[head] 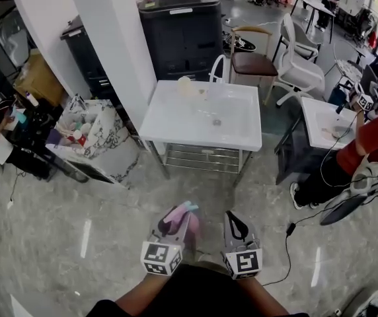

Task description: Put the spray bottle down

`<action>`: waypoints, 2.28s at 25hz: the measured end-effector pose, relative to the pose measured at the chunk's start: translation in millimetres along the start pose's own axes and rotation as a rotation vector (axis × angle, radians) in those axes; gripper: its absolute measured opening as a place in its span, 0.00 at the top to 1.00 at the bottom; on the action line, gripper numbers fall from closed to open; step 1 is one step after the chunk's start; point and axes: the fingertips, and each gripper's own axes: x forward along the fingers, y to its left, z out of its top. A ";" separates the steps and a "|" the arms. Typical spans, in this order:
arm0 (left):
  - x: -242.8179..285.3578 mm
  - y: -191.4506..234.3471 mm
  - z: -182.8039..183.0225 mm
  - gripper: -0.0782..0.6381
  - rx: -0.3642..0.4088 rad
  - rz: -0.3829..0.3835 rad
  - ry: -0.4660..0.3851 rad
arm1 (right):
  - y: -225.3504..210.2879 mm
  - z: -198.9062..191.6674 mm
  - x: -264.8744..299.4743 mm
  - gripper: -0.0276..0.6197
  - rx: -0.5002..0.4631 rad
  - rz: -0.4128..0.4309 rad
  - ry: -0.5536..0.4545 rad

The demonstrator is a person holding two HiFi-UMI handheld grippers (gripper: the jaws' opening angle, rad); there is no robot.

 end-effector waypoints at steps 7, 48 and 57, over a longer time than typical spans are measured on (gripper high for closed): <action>43.0 25.9 0.9 0.67 -0.024 -0.031 -0.007 | -14.5 -17.7 39.4 0.96 0.021 -0.021 0.039; 286.4 287.4 101.9 0.67 0.020 -0.148 -0.034 | -67.5 25.5 371.8 0.96 0.026 -0.187 0.149; 355.1 315.4 114.3 0.67 0.016 -0.103 -0.004 | -105.0 35.0 443.7 0.96 0.048 -0.147 0.108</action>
